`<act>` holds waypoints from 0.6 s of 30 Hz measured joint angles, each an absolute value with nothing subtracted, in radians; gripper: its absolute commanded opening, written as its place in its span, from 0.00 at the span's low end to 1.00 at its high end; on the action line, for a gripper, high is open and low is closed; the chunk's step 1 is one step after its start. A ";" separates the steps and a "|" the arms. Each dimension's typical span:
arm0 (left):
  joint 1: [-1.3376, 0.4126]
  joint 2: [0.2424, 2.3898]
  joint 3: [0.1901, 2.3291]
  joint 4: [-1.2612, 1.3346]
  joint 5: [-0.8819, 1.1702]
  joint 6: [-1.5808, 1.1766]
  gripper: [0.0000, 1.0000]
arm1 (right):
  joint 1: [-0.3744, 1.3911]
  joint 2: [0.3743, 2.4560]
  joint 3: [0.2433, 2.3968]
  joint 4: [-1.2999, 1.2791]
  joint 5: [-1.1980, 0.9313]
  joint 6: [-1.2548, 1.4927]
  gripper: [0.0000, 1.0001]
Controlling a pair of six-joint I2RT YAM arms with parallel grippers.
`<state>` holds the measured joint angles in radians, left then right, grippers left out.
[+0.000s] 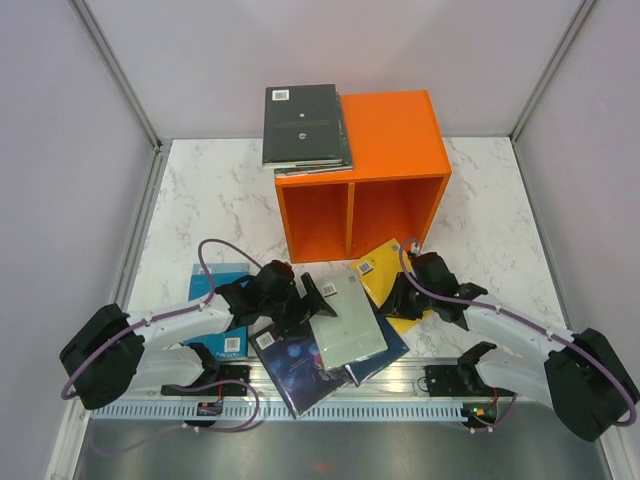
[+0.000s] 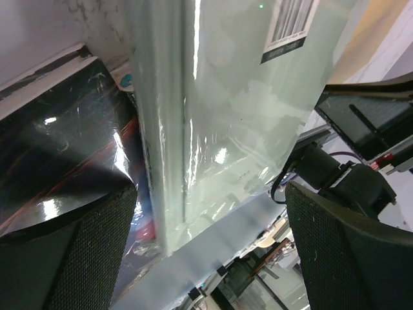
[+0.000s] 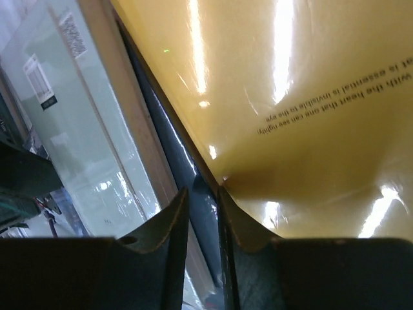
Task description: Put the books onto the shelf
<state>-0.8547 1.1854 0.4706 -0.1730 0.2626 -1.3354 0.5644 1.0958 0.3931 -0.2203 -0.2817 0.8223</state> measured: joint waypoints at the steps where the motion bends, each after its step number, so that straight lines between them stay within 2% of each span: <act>1: -0.855 1.188 0.470 -0.167 0.262 -1.340 1.00 | 0.563 1.068 0.379 -0.227 -0.283 0.827 0.28; 7: -0.856 1.225 0.470 -0.125 0.263 -1.363 1.00 | 0.562 1.021 0.353 -0.235 -0.283 0.834 0.27; 18: -0.979 1.262 0.508 -0.075 0.130 -1.360 1.00 | 0.556 1.167 0.429 -0.249 -0.310 0.813 0.26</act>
